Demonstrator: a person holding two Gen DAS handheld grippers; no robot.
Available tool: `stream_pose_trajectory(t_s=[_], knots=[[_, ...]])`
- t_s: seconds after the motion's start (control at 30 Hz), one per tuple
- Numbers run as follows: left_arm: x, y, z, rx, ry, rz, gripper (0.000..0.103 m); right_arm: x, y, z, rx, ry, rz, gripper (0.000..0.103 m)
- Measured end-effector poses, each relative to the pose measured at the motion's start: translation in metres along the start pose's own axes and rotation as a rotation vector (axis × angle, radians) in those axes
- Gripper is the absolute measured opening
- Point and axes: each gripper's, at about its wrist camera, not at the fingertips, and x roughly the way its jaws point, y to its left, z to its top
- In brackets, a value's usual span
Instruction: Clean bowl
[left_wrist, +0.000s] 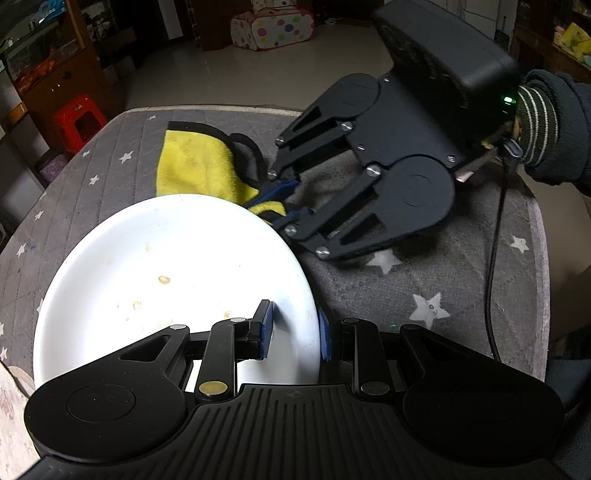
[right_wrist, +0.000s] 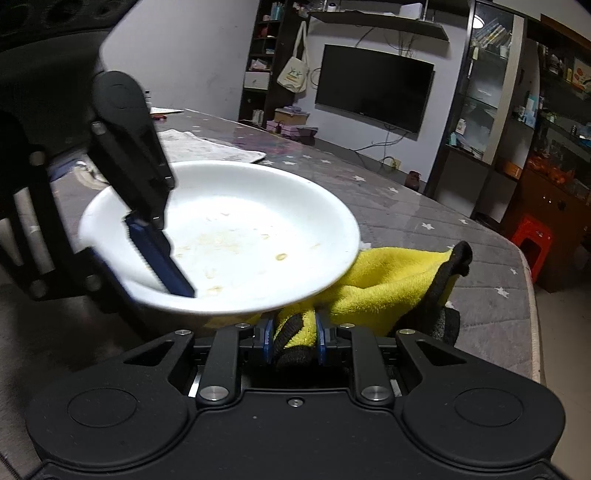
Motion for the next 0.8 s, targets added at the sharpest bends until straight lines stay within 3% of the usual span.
stream_pose_trajectory(t_s=[0.23,0.8], knots=[[-0.003,-0.017,0.000,-0.004,-0.003,0.000,0.026,0.011,-0.010,0.002,0.000,-0.001,-0.033,0.024],[0.000,-0.018,0.006,-0.033,0.030,0.031,0.029,0.014,-0.015,-0.003,0.009,-0.004,-0.018,0.024]])
